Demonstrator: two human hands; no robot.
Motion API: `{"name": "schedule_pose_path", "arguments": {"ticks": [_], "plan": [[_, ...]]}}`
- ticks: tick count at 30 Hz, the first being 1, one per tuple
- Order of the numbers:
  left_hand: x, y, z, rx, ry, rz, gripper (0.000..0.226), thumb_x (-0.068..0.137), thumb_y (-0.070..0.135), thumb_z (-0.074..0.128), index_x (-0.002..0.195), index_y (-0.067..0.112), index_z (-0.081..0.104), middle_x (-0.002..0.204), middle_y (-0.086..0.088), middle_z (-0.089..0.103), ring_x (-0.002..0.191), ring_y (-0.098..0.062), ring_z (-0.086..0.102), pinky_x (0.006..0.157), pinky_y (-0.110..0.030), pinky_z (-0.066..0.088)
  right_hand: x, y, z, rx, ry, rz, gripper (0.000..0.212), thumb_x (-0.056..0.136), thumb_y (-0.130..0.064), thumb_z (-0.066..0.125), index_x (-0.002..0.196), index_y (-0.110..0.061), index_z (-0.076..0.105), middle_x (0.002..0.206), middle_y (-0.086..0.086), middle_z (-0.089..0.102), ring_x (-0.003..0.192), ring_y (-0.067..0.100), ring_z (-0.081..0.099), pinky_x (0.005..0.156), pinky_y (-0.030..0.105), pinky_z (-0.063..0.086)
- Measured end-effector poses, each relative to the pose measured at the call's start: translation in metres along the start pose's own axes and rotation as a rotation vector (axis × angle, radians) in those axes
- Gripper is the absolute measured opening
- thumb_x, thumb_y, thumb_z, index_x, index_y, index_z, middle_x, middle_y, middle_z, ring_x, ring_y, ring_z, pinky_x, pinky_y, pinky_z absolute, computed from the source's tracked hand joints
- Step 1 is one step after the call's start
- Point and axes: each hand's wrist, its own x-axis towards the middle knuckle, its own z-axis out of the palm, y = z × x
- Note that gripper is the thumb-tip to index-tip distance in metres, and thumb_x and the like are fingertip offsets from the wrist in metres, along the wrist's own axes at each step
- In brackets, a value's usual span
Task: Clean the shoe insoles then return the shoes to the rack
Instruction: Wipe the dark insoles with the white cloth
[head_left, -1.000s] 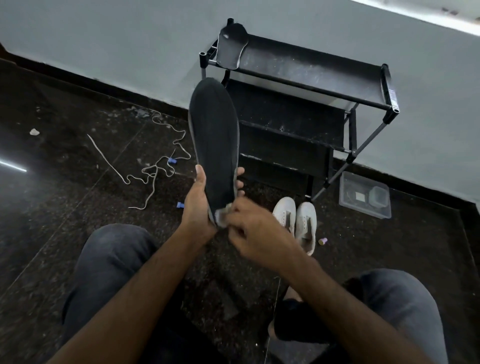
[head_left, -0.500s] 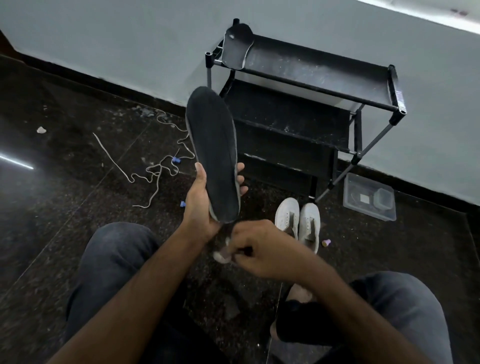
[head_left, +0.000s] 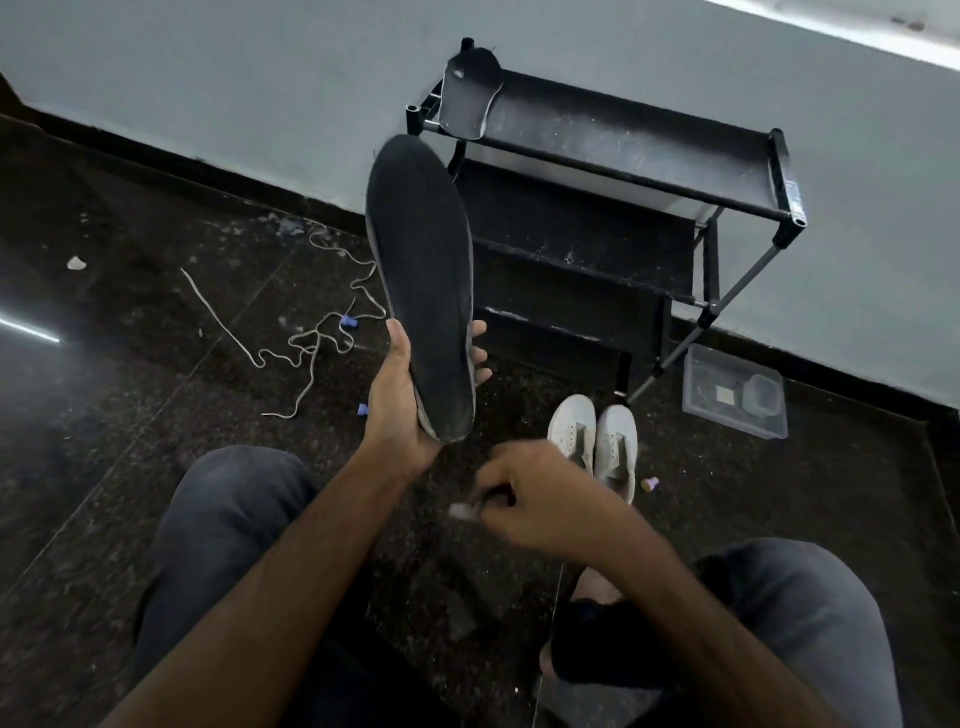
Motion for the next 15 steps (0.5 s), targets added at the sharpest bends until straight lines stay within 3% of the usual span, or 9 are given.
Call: {"name": "schedule_pose_path", "arguments": {"ticks": [2, 5, 7, 8, 10, 12, 15], "plan": [[0.0, -0.005, -0.001, 0.034, 0.006, 0.0, 0.071, 0.105, 0.057, 0.022, 0.122, 0.008, 0.07, 0.12, -0.015, 0.07, 0.091, -0.019, 0.066, 0.089, -0.038, 0.054, -0.001, 0.006, -0.014, 0.042, 0.198, 0.031, 0.016, 0.092, -0.036, 0.07, 0.093, -0.021, 0.076, 0.09, -0.01, 0.061, 0.081, 0.001, 0.058, 0.069, 0.016, 0.044], [0.0, -0.007, 0.0, 0.008, 0.008, -0.068, 0.077, 0.103, 0.063, 0.021, 0.115, 0.011, 0.076, 0.112, -0.012, 0.073, 0.098, -0.021, 0.07, 0.095, -0.041, 0.05, 0.006, 0.001, -0.029, 0.183, 0.693, -0.045, 0.01, 0.09, -0.017, 0.07, 0.097, -0.019, 0.078, 0.093, -0.008, 0.069, 0.087, 0.004, 0.064, 0.077, 0.016, 0.05], [0.0, -0.006, 0.001, -0.045, 0.021, -0.094, 0.075, 0.102, 0.063, 0.021, 0.121, 0.009, 0.07, 0.117, -0.012, 0.072, 0.108, -0.024, 0.069, 0.1, -0.042, 0.05, 0.016, -0.003, -0.022, 0.175, 0.878, -0.107, 0.018, 0.088, -0.005, 0.069, 0.102, -0.013, 0.077, 0.096, -0.005, 0.072, 0.09, 0.005, 0.065, 0.082, 0.015, 0.051], [0.0, -0.005, 0.001, -0.052, 0.021, -0.1, 0.075, 0.102, 0.063, 0.021, 0.125, 0.007, 0.066, 0.118, -0.012, 0.072, 0.107, -0.024, 0.069, 0.1, -0.041, 0.05, 0.022, -0.004, -0.012, 0.118, 0.909, -0.14, 0.019, 0.088, -0.002, 0.067, 0.103, -0.01, 0.076, 0.098, 0.0, 0.073, 0.092, 0.008, 0.066, 0.084, 0.022, 0.053], [-0.001, -0.006, 0.001, -0.02, 0.02, -0.081, 0.075, 0.103, 0.062, 0.019, 0.126, 0.007, 0.064, 0.117, -0.011, 0.071, 0.097, -0.02, 0.067, 0.096, -0.04, 0.052, 0.028, -0.005, 0.016, -0.08, 0.832, -0.193, 0.022, 0.09, -0.003, 0.061, 0.107, -0.006, 0.074, 0.101, 0.007, 0.073, 0.092, 0.022, 0.066, 0.084, 0.039, 0.056], [-0.001, -0.005, -0.001, 0.002, 0.037, -0.045, 0.073, 0.104, 0.059, 0.02, 0.123, 0.006, 0.066, 0.121, -0.012, 0.071, 0.094, -0.018, 0.066, 0.096, -0.039, 0.053, 0.021, 0.002, 0.039, -0.228, 0.712, -0.285, 0.023, 0.094, -0.006, 0.057, 0.11, -0.006, 0.073, 0.103, 0.007, 0.072, 0.092, 0.024, 0.064, 0.082, 0.04, 0.055], [-0.003, -0.003, -0.002, -0.025, 0.021, -0.02, 0.072, 0.105, 0.057, 0.022, 0.132, 0.002, 0.061, 0.128, -0.018, 0.067, 0.094, -0.02, 0.067, 0.099, -0.043, 0.052, 0.001, 0.005, 0.036, 0.055, 0.473, -0.302, 0.021, 0.091, -0.004, 0.062, 0.102, -0.012, 0.077, 0.098, -0.002, 0.076, 0.089, 0.013, 0.069, 0.078, 0.035, 0.058]]}}
